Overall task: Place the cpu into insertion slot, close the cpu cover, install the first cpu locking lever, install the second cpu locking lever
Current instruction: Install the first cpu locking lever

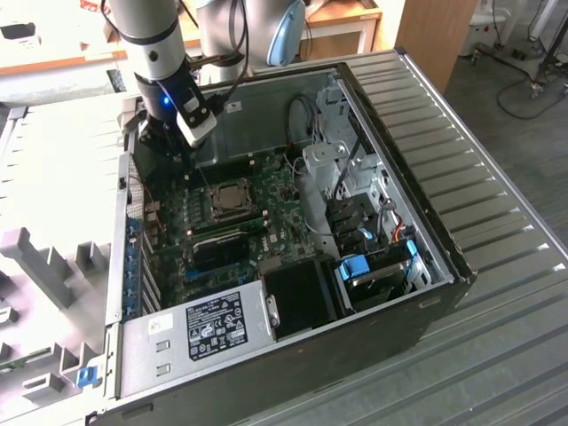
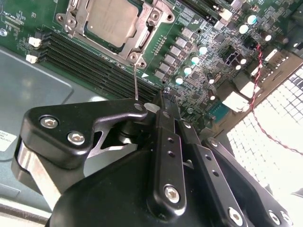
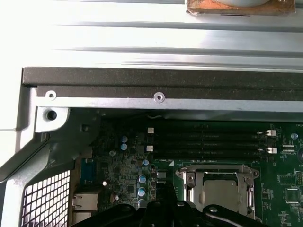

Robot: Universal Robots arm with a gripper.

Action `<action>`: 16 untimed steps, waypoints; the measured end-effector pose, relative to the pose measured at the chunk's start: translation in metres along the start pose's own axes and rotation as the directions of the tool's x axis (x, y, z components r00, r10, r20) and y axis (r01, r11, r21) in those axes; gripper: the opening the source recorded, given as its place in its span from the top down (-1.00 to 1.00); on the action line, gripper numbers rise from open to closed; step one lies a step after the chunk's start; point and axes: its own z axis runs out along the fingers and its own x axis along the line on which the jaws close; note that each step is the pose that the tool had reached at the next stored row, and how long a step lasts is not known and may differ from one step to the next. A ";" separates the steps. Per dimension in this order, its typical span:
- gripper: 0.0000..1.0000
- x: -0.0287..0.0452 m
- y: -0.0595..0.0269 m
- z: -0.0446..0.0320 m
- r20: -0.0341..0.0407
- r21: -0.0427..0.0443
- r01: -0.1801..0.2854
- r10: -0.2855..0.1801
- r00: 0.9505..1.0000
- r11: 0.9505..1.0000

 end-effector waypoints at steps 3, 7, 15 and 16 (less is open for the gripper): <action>0.80 0.0000 0.0003 0.0000 0.000 0.001 0.000 0.000 1.000 1.000; 0.80 0.0000 0.0009 0.0001 0.000 0.001 0.000 0.000 1.000 1.000; 0.80 0.0000 0.0027 0.0004 0.000 0.001 0.000 0.000 1.000 1.000; 0.80 0.0000 0.0028 0.0005 0.000 0.001 0.000 0.000 1.000 1.000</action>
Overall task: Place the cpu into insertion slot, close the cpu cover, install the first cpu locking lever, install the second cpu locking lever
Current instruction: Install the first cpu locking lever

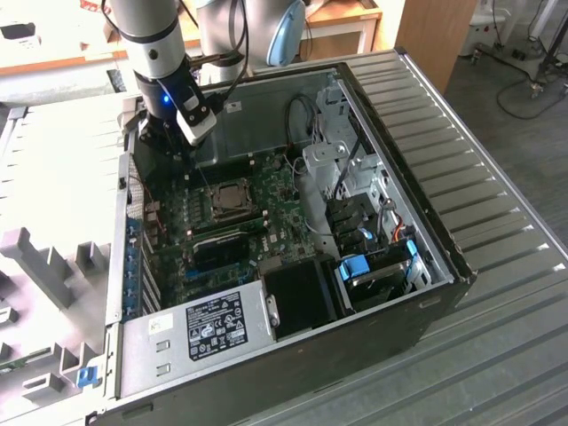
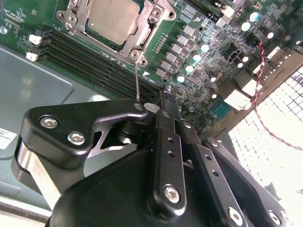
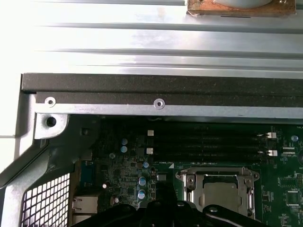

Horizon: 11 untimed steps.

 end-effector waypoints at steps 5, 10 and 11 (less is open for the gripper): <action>0.80 0.0000 0.0007 0.0008 0.000 0.000 0.000 0.000 1.000 1.000; 0.80 0.0001 0.0021 0.0020 0.000 0.000 0.000 0.000 1.000 1.000; 0.80 0.0000 0.0025 0.0023 0.000 0.000 0.000 0.000 1.000 1.000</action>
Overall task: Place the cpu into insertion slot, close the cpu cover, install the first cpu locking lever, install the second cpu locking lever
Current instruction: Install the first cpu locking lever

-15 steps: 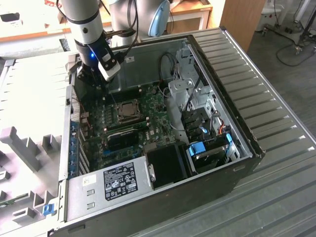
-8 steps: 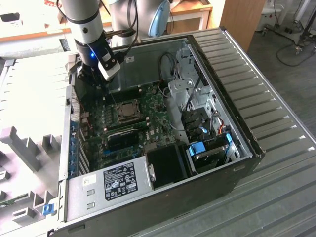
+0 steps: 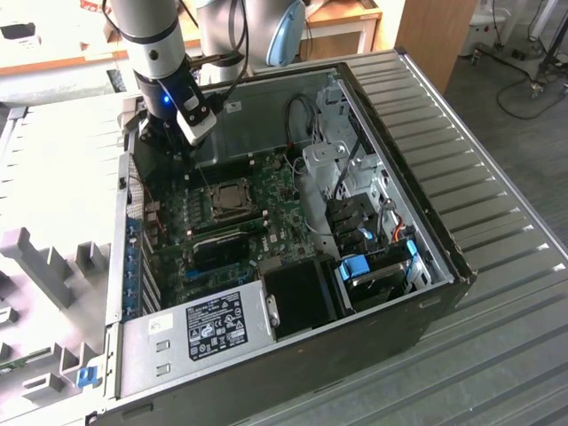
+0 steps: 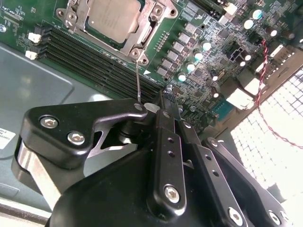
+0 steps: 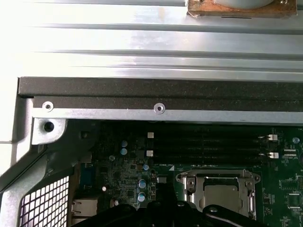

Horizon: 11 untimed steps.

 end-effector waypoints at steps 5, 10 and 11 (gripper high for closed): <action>0.80 0.0000 0.0006 0.0005 0.000 0.000 0.000 0.000 1.000 1.000; 0.80 0.0000 0.0007 0.0011 0.000 0.000 0.000 0.000 1.000 1.000; 0.80 0.0000 0.0006 0.0015 0.000 0.000 0.000 0.000 1.000 1.000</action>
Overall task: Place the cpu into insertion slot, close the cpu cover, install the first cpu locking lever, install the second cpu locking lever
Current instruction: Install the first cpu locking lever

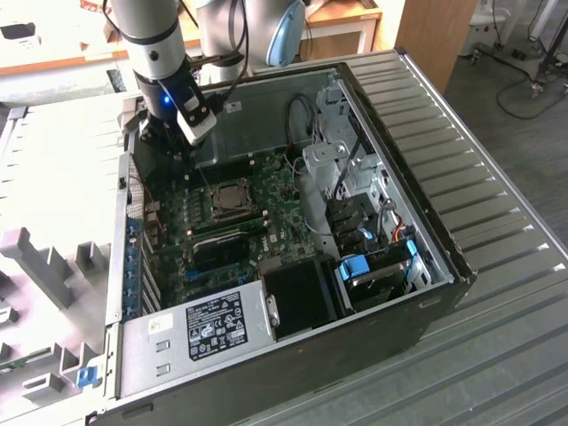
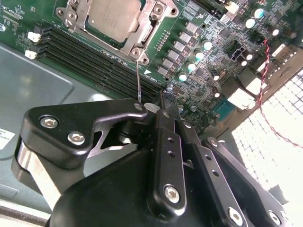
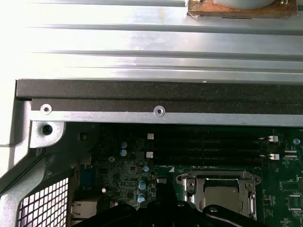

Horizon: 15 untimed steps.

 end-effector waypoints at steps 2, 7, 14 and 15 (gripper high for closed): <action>0.80 0.0001 -0.0001 0.0003 0.000 0.000 0.000 0.000 1.000 1.000; 0.80 0.0001 0.0010 0.0012 0.000 0.000 0.000 0.000 1.000 1.000; 0.80 0.0001 0.0035 0.0041 0.000 0.000 0.000 0.000 1.000 1.000; 0.80 0.0002 0.0037 0.0045 0.000 0.000 0.000 0.000 1.000 1.000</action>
